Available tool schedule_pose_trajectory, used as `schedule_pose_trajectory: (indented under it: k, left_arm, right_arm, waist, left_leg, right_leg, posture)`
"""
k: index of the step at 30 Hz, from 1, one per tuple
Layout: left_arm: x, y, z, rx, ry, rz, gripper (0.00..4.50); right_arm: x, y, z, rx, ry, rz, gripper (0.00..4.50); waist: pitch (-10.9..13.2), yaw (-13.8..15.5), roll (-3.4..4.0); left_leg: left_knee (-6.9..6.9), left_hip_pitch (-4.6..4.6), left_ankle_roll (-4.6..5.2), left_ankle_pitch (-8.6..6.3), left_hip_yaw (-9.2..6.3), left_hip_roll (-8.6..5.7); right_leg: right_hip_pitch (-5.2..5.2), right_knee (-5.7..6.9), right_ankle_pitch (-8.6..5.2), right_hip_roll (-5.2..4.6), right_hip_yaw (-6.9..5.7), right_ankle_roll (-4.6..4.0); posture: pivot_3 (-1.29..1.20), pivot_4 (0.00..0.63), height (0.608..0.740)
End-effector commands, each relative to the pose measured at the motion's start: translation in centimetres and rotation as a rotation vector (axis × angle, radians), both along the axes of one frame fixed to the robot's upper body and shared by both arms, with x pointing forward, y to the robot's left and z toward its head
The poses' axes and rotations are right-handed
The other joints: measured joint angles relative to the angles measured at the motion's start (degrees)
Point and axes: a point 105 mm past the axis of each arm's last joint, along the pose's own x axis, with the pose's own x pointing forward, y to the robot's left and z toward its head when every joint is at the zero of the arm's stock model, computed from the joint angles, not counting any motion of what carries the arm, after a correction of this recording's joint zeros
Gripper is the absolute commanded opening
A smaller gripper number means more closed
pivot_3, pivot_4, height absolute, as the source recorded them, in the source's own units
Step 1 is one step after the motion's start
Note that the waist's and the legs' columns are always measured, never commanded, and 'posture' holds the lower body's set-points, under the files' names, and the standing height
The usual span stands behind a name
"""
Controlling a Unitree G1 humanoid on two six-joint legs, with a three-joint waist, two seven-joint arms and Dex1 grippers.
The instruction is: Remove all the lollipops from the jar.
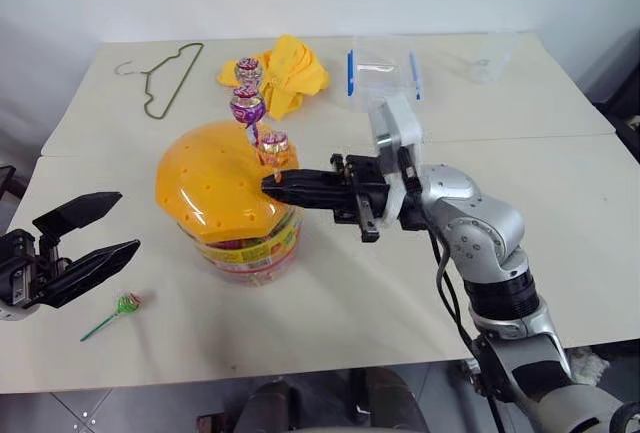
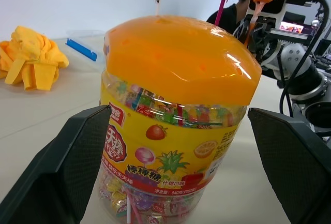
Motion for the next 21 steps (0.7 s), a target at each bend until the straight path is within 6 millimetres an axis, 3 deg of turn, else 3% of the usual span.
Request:
schedule_pose_trajectory:
  k: [1, 3, 5, 9, 11, 13, 18, 20, 21]
  left_arm:
    - [-0.6, -0.5, 1.2, 0.016, -0.080, -0.034, 4.50]
    - [-0.6, -0.7, 1.3, 0.031, -0.096, -0.048, 4.50]
    - [-0.7, -0.8, 1.3, 0.048, -0.098, -0.063, 4.50]
    - [-0.8, -0.9, 1.1, 0.138, -0.112, -0.072, 4.50]
    - [-0.7, -0.6, 1.2, 0.177, -0.133, -0.060, 4.50]
    - [-0.7, 0.0, 1.4, 0.198, -0.156, -0.038, 4.50]
    - [-0.8, 1.2, -0.3, 0.287, -0.121, -0.043, 4.50]
    - [-1.0, 1.3, -0.9, 0.305, -0.102, -0.059, 4.50]
    - [-1.0, 1.3, -0.9, 0.308, -0.100, -0.064, 4.50]
  right_arm:
    - [0.3, -4.2, 3.8, 0.220, -0.011, -0.028, 0.01]
    - [1.3, -7.0, 5.4, 0.322, 0.031, -0.116, 0.01]
    - [2.9, -9.3, 5.1, 0.276, 0.053, -0.266, 0.01]
    - [7.0, -15.0, -2.7, -0.279, 0.056, -0.733, 0.01]
    - [7.8, -18.3, -5.9, -0.461, 0.096, -0.889, 0.01]
    - [7.7, -20.7, -8.5, -0.572, 0.147, -0.980, 0.01]
    - [6.6, -25.1, -16.1, -0.982, 0.256, -1.092, 0.01]
    - [6.2, -25.9, -17.5, -1.021, 0.306, -1.086, 0.01]
    - [6.1, -26.1, -17.7, -1.016, 0.317, -1.083, 0.23]
  waist:
    - [0.00, 0.05, 0.00]
    - [0.00, 0.09, 0.00]
    - [0.00, 0.09, 0.00]
    - [-0.03, 0.35, -0.04]
    - [-0.02, 0.25, -0.05]
    - [0.01, 0.06, 0.01]
    - [0.08, -0.11, 0.20]
    - [0.08, 0.09, 0.20]
    - [0.05, 0.11, 0.15]
  left_leg:
    - [0.00, 0.00, 0.00, 0.00, -0.02, 0.00]
    - [0.00, -0.01, 0.01, 0.00, -0.06, -0.04]
    - [0.00, -0.01, 0.02, 0.00, -0.07, -0.07]
    - [-0.07, -0.03, 0.05, -0.03, -0.08, -0.05]
    - [-0.10, -0.06, 0.08, -0.04, 0.06, -0.04]
    - [-0.07, -0.05, 0.08, -0.04, 0.18, -0.01]
    - [-0.05, 0.13, 0.04, -0.02, 0.58, 0.17]
    - [-0.02, 0.13, 0.04, -0.03, 0.59, 0.18]
    - [-0.01, 0.13, 0.04, -0.03, 0.58, 0.18]
  right_leg:
    - [0.00, 0.01, 0.00, -0.01, 0.00, 0.00]
    - [0.02, 0.01, 0.00, -0.04, 0.00, 0.00]
    - [0.03, 0.01, 0.00, -0.06, 0.00, 0.00]
    - [0.09, -0.17, 0.00, -0.07, 0.02, 0.00]
    - [0.08, -0.28, 0.00, -0.07, 0.03, 0.00]
    - [0.07, -0.28, 0.01, -0.06, 0.01, 0.03]
    - [0.04, -0.12, 0.01, 0.06, -0.08, 0.03]
    - [0.04, -0.12, 0.01, 0.07, -0.08, 0.03]
    - [0.06, -0.12, 0.01, 0.06, -0.08, 0.03]
  posture:
    - [0.00, 0.150, 0.740]
    - [0.00, 0.150, 0.740]
    - [0.00, 0.150, 0.740]
    - [0.00, 0.150, 0.740]
    - [0.00, 0.150, 0.740]
    - [0.00, 0.150, 0.740]
    - [0.00, 0.150, 0.740]
    - [0.00, 0.150, 0.740]
    - [0.00, 0.150, 0.740]
